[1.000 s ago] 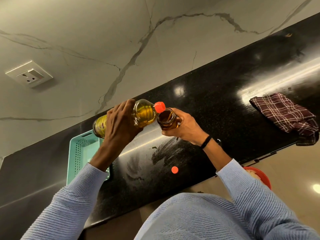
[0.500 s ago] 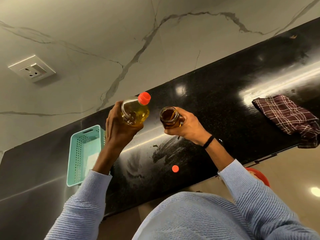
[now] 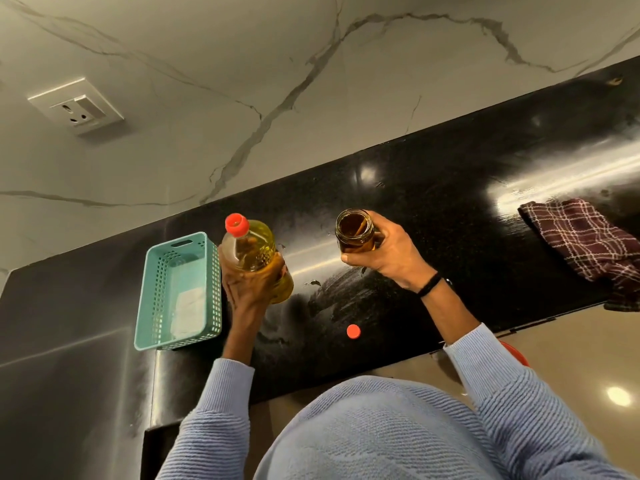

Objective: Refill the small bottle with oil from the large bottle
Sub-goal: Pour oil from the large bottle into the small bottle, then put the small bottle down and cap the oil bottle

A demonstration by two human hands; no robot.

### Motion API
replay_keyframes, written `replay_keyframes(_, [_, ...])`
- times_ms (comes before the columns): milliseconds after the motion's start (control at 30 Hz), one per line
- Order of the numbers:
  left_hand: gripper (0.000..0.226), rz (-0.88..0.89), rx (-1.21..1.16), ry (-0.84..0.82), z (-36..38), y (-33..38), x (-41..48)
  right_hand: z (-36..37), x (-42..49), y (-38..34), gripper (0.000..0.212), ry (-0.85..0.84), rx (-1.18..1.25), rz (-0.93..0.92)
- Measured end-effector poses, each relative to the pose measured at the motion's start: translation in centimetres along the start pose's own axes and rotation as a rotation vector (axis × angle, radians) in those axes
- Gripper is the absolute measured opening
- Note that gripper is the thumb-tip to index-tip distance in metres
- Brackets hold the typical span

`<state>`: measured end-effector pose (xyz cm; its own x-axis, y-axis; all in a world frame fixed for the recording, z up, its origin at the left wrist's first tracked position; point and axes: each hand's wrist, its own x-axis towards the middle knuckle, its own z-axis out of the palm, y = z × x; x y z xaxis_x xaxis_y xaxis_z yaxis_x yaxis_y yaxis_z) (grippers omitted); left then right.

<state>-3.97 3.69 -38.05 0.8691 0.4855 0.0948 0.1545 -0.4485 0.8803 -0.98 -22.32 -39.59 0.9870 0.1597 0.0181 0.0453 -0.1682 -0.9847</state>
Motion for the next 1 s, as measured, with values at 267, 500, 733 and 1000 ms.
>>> replay_keyframes(267, [0.087,-0.009,-0.018,0.064,1.3,-2.4,-1.9,-0.1,-0.1,0.6,0.074,-0.015,0.004,0.040])
replay_keyframes(500, [0.086,-0.047,0.023,0.090,2.0,-4.6,-2.1,-0.1,-0.3,1.4,0.075,-0.014,0.009,0.081])
replay_keyframes(733, [0.084,-0.028,-0.002,0.075,2.3,-5.6,-1.5,-0.2,-0.2,1.4,0.075,-0.009,0.000,0.095])
replay_keyframes(1000, [0.107,-0.137,-0.014,0.142,1.8,-5.8,-2.4,-0.2,-0.1,1.5,0.076,-0.024,-0.004,0.101])
